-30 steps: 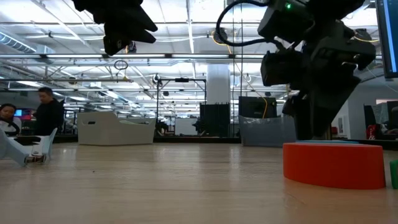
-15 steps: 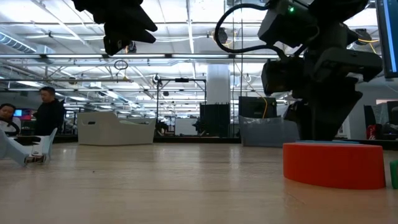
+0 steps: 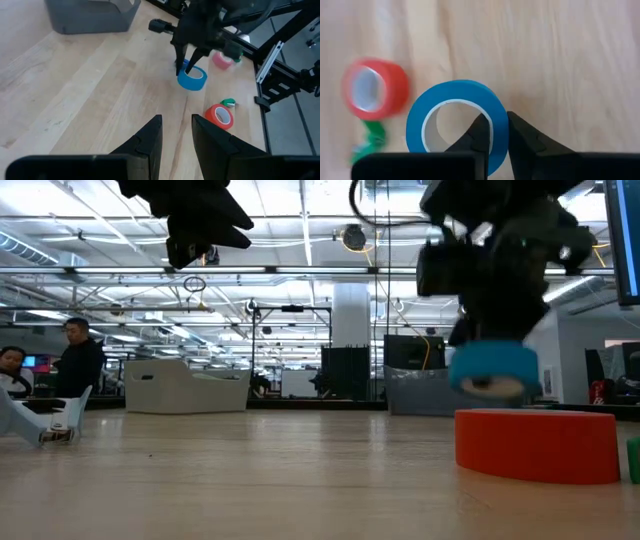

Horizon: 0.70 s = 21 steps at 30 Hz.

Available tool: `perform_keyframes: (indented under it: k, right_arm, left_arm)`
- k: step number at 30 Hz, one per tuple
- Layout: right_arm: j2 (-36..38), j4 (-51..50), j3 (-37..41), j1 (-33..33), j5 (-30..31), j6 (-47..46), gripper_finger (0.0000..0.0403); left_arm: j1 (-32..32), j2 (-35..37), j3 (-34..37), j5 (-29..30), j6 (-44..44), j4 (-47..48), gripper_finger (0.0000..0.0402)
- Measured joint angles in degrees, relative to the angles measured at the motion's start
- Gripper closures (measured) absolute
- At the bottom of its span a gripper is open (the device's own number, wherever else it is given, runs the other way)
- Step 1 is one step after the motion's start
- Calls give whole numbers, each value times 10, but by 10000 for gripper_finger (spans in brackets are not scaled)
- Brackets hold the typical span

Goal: Pick and place Stapler, Stapler remover, tape
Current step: Put the blue tape into the white bin

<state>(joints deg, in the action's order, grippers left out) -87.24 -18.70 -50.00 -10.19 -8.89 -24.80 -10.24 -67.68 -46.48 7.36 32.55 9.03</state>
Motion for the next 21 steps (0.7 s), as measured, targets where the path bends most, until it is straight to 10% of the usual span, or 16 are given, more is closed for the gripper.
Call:
perform_keyframes:
  k: [21]
  right_arm:
    - [137,394,-1,80,87,47,370]
  left_arm:
    - [15,-49,0,-58,35,-303,293]
